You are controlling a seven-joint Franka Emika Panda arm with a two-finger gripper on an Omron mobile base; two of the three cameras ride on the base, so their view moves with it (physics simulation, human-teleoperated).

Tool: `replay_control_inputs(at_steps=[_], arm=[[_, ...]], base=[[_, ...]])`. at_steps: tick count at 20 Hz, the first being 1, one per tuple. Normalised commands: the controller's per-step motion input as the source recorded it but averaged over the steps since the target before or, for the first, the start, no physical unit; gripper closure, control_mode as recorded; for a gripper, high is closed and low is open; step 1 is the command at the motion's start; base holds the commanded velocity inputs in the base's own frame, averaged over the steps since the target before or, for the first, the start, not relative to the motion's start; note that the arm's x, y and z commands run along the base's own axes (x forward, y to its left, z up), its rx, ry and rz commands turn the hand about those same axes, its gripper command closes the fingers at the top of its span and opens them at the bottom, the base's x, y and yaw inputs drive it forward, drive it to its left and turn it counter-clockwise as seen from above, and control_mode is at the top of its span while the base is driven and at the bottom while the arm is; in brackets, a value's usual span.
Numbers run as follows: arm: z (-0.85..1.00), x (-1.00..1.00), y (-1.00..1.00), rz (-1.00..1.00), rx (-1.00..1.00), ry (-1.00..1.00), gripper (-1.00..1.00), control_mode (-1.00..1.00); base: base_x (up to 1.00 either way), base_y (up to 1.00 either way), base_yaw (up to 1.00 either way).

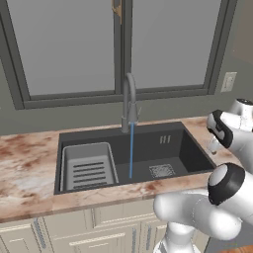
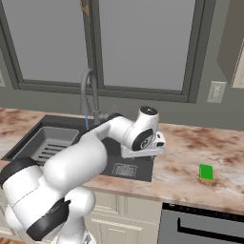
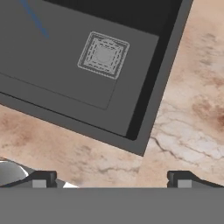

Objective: Soak the sponge with water for a few seconds and then drop it inside the sink.

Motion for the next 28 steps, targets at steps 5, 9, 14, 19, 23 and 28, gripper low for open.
replay_control_inputs(at_steps=[5,9,14,19,23,28], arm=[[-0.31,0.03,-0.25,-0.06,0.0,-0.05,-1.0,-1.0],[-0.21,0.0,-0.27,-0.1,0.0,-0.06,-1.0,-1.0],[0.0,0.0,-0.31,-0.09,0.0,-0.03,-1.0,-1.0],[-0.01,0.01,-0.31,-0.08,-0.01,-0.01,-1.0,-1.0],[-0.03,0.07,-0.4,-0.09,0.0,0.0,-1.0,-1.0],[0.0,0.13,-0.38,-0.12,0.0,0.0,-1.0,-1.0]], base=[[0.0,0.0,0.0],[0.0,0.0,0.0],[0.0,0.0,0.0],[0.0,0.0,0.0],[0.0,0.0,0.0],[0.0,0.0,0.0]])
